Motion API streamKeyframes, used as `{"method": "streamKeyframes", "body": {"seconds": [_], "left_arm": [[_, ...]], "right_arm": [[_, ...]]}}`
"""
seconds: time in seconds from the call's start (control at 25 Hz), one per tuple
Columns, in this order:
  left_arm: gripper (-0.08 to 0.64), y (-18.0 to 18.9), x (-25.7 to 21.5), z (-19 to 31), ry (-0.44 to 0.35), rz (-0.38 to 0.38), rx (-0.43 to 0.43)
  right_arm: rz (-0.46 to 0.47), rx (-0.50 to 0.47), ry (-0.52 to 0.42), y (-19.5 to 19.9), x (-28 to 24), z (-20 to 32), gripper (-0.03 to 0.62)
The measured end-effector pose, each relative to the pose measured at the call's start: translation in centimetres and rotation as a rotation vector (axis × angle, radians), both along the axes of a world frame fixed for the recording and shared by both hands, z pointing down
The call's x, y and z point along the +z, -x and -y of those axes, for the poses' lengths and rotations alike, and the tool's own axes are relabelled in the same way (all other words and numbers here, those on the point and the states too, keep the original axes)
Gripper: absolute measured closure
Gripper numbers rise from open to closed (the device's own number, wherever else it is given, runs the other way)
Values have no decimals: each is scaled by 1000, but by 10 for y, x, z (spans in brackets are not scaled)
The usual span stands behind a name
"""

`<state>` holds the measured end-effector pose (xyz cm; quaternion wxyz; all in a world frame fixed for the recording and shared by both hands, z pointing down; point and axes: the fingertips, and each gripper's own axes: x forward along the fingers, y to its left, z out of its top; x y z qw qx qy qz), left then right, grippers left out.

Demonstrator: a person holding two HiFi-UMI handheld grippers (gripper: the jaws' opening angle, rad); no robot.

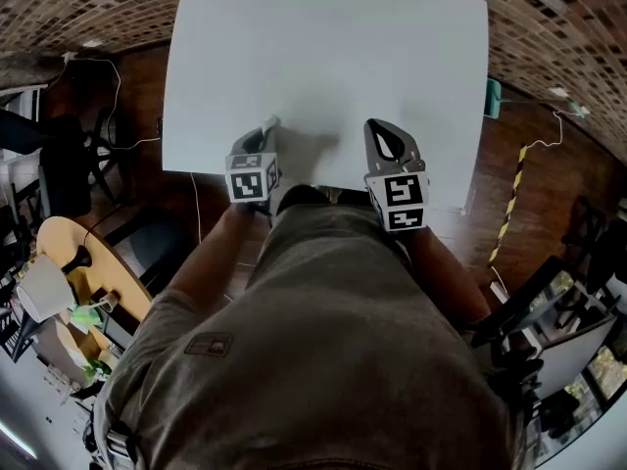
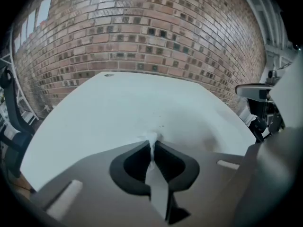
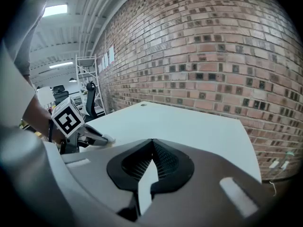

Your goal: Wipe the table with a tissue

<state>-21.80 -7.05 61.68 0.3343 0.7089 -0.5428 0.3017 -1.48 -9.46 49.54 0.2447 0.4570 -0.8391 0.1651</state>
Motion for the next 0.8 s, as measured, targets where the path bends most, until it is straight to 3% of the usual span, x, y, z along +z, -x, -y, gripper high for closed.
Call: {"method": "streamKeyframes", "body": {"seconds": [0.28,0.8], "left_arm": [[537,31,0,5,-3,27,-66],[537,20,0,27,-4,52,-45]], "right_arm": [[-2,-6,-5,6,-2,7,578],[-2,27,0,-12,-1,16,578]]}}
